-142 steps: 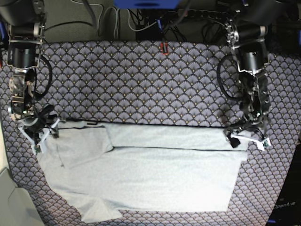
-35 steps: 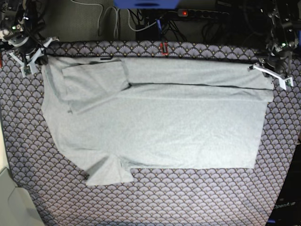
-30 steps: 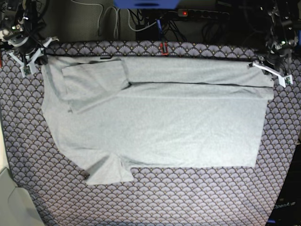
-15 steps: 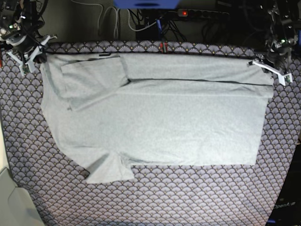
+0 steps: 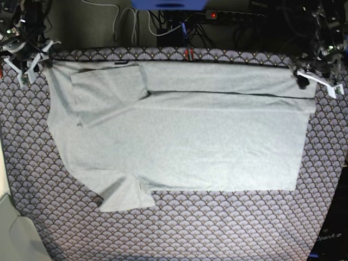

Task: Fold the T-shirt properly
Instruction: 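Move both grippers to the hem edge and pinch the fabric, then lift the hem edge and fold it over toward the collar edge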

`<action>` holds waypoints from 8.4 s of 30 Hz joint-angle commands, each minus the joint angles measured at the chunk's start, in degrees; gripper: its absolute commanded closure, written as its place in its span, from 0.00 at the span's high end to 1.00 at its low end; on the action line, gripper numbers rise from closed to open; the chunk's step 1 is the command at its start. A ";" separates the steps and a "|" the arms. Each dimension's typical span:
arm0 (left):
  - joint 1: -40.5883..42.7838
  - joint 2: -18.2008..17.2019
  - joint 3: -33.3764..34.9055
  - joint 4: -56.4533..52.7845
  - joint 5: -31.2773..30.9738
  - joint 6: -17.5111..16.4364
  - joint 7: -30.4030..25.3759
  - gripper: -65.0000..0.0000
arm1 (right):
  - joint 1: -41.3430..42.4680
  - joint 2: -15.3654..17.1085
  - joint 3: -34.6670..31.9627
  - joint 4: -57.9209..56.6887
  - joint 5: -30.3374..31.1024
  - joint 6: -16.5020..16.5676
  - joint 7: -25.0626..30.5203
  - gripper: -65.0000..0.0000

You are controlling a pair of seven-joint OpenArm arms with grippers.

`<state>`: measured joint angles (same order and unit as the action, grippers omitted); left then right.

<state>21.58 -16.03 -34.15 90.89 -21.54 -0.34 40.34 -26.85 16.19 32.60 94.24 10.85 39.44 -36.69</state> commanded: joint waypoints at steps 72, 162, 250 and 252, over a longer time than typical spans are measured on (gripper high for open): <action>-53.89 -0.72 12.04 -54.45 12.00 0.47 -27.72 0.85 | 61.18 6.45 -33.00 -67.82 -0.35 -9.42 23.63 0.00; -32.88 -4.06 17.32 -27.99 1.98 0.56 -23.68 0.01 | 35.69 7.68 -17.96 -17.18 0.01 -5.46 3.85 0.00; -14.77 -0.80 5.71 -10.94 1.98 0.12 -8.73 0.01 | 8.26 0.65 -6.09 9.63 -0.17 0.56 -2.83 0.00; -13.98 -0.72 5.71 -11.02 1.98 0.12 -8.91 0.01 | 8.26 0.91 -6.09 9.63 -0.17 0.56 -2.92 0.00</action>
<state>7.90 -15.70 -27.99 79.05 -19.75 -0.45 32.80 -18.74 16.10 25.91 103.00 10.35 40.47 -40.49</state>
